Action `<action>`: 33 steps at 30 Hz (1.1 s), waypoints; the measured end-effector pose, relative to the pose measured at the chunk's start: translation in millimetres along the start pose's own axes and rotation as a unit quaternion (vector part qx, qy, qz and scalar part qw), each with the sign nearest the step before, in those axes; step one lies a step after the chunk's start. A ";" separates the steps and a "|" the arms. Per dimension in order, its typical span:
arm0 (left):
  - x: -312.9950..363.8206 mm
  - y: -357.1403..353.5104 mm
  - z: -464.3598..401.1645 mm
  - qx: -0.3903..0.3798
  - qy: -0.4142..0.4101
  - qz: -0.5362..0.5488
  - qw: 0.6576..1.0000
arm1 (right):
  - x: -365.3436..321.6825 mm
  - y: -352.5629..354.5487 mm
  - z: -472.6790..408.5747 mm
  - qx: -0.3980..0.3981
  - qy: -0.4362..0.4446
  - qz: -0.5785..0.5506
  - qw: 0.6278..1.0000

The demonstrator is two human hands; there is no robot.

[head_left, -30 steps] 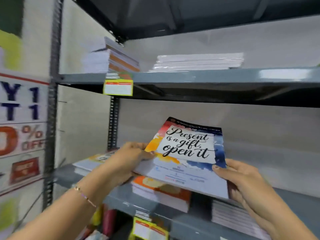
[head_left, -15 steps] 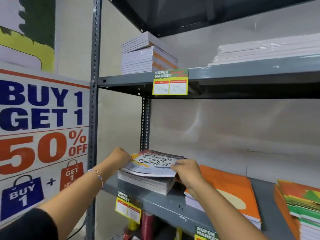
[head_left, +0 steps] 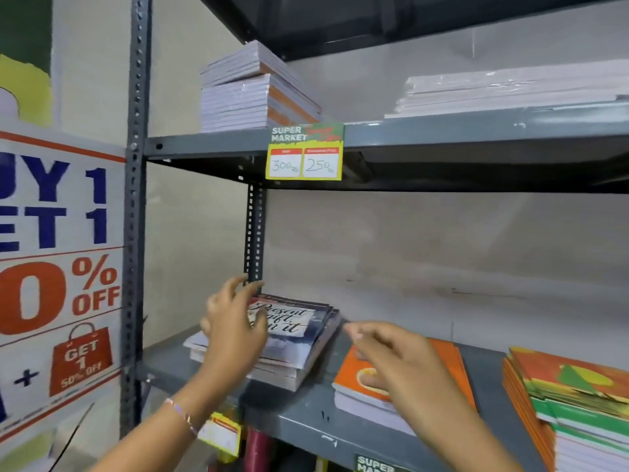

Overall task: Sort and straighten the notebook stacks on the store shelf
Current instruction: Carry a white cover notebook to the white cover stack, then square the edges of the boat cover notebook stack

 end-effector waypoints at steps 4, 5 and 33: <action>114.7 2.2 64.1 -0.050 -0.030 0.291 0.955 | 2.4 140.3 41.8 0.169 0.041 -0.023 0.984; 134.8 -3.4 82.4 -0.081 -0.003 0.344 0.935 | 5.6 177.8 51.0 0.225 0.059 0.000 0.973; 256.7 -122.7 241.5 -0.315 0.156 0.411 0.841 | 118.8 330.1 40.6 0.123 -0.084 0.064 0.987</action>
Point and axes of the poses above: each hand's wrist, its own z-axis away from the middle knuckle, its own y-axis out of the back of the hand, x = y × z, the point moved 10 cm from there along -z, towards the middle knuckle, and after that the axes turned 15 degrees about x, right-handed, at the moved point
